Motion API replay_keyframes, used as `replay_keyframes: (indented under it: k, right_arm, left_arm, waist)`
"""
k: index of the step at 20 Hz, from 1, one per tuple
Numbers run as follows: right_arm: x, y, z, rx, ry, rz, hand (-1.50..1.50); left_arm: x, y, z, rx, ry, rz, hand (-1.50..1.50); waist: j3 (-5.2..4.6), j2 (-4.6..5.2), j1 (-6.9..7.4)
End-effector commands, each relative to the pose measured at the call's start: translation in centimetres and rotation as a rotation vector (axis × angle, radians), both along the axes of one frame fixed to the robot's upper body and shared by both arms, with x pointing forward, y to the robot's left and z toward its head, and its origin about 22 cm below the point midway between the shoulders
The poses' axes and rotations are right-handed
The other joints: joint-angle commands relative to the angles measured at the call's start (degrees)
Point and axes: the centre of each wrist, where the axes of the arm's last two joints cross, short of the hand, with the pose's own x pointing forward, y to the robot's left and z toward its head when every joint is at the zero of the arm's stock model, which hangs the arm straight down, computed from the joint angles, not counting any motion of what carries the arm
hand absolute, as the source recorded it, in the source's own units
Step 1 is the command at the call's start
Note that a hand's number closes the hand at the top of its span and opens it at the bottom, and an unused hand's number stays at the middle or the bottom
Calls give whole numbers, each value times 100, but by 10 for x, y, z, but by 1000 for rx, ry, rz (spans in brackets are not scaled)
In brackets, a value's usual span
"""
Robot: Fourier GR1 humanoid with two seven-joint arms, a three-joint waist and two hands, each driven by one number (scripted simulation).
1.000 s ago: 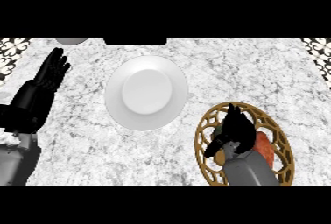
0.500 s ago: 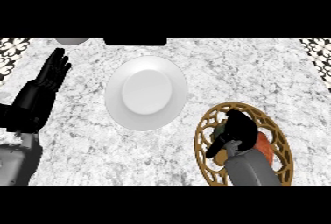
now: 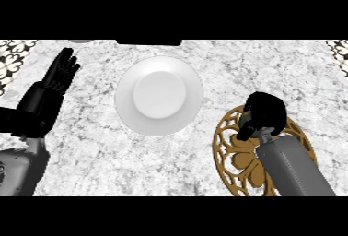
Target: Pick the squash from the placemat and place it in the plate
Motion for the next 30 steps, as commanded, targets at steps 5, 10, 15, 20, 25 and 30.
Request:
replay_keyframes:
  k: [5, 10, 15, 20, 25, 30]
  right_arm:
    - [39, -70, 66, -66, -142, 512, 150]
    - [55, -111, 84, 103, -234, 736, 150]
    - [76, -117, 114, 324, -388, 980, 150]
    - [98, -112, 114, 577, -385, 1108, 150]
    - [121, -74, 129, 645, -331, 1222, 150]
    - [132, -9, 126, 649, -298, 1247, 150]
  left_arm:
    - [6, -9, 7, -3, -15, -47, 0]
    - [6, -10, 7, 5, -12, -59, 0]
    - [9, -22, 12, 0, -13, -48, 0]
    - [16, 0, 12, 3, -19, -24, 0]
    - [9, -11, 6, 4, 6, 1, 0]
    - [-2, 21, 2, 1, 22, 6, 0]
  waist:
    - [38, 178, 264]
    - [35, 154, 262]
    - [26, 96, 224]
    - [0, 51, 126]
    - [-8, -20, 5]
    - [-12, -50, -36]
